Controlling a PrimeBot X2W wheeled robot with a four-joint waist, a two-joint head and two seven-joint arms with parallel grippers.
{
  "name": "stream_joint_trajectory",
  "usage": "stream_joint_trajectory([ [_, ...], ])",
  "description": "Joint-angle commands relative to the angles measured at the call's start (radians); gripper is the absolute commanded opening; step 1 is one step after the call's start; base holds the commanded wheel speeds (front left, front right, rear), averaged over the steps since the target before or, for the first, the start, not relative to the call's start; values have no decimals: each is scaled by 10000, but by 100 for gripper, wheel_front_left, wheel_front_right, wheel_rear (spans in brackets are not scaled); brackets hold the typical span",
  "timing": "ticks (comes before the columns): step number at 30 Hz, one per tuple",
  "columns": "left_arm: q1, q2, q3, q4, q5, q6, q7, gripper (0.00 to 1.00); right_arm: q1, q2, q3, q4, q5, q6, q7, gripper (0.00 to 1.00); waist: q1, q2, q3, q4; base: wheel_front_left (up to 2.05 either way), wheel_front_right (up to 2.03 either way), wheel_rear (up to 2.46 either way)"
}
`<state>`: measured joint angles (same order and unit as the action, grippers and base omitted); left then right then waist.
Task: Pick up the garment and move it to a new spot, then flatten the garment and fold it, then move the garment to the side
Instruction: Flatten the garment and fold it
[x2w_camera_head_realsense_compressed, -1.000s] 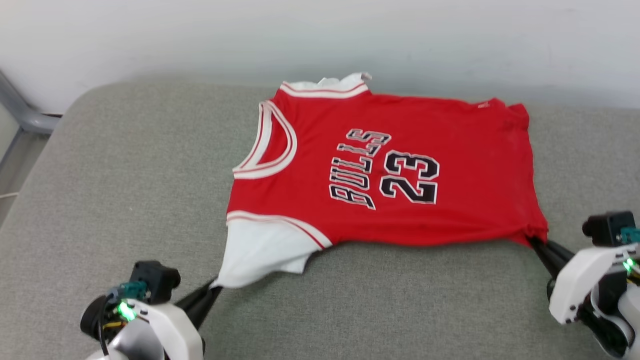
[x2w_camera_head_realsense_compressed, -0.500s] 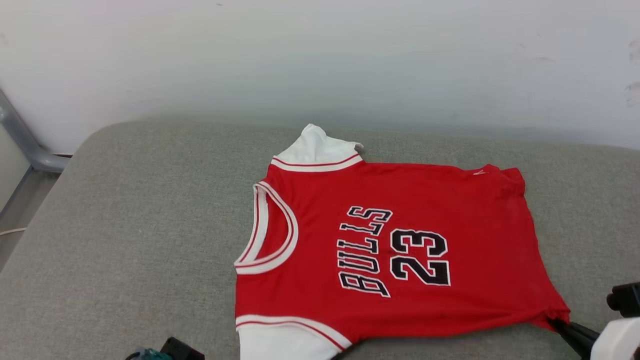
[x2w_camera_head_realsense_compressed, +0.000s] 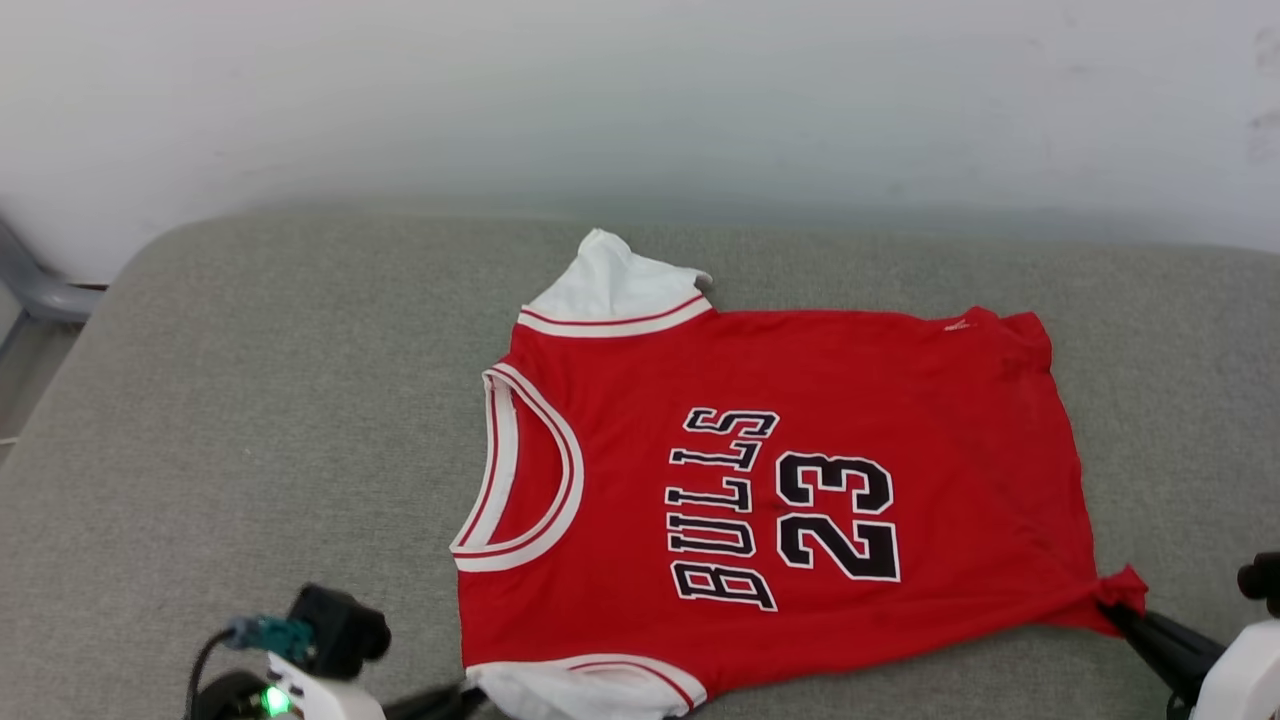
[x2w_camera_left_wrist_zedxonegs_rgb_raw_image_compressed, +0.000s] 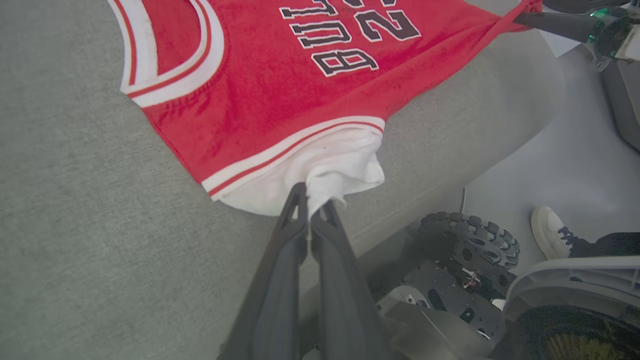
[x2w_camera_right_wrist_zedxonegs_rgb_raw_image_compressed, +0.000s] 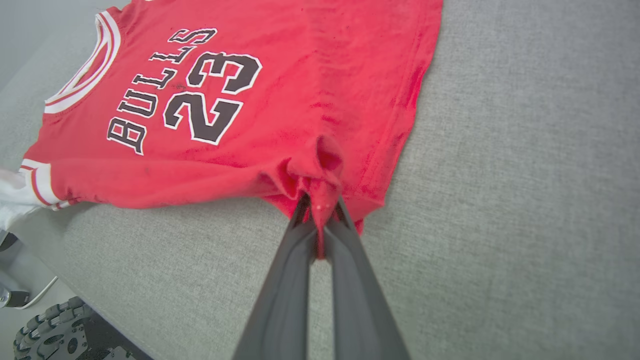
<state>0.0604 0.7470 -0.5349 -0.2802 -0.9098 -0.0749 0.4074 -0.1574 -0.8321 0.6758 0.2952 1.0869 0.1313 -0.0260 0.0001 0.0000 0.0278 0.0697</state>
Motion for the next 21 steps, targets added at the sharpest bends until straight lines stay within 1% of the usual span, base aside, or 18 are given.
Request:
stream_joint_trajectory([
  [1,-347,-102,152,107,91,-31,-148,0,-183,-1,-123,-91,-35,-12,-36,0,-1,0,265,-98,0,0,0],
  [2,-561,-151,245,173,166,-41,-275,0,-252,29,-191,-136,-53,-12,-8,0,-1,0,377,-131,0,0,0],
  [4,-903,-420,509,510,69,142,-536,0,-380,89,-310,-142,-172,-12,82,0,-1,0,557,-192,0,0,0],
  [6,-1291,-442,620,775,231,100,-618,0,-553,168,-398,-144,-318,-12,164,0,-1,0,758,-267,0,0,0],
  [8,-1661,-567,743,1051,260,126,-720,0,-744,302,-510,-141,-397,-12,233,0,-1,0,932,-328,0,0,0],
  [14,-2851,-710,959,1934,699,184,-917,0,-1327,687,-768,139,-583,-12,643,0,-1,0,1424,-487,0,0,0],
  [21,-4201,-928,607,3032,1234,-107,-832,0,-2088,1149,-846,743,-1064,-12,1264,0,-1,0,1921,-632,0,0,0],
])
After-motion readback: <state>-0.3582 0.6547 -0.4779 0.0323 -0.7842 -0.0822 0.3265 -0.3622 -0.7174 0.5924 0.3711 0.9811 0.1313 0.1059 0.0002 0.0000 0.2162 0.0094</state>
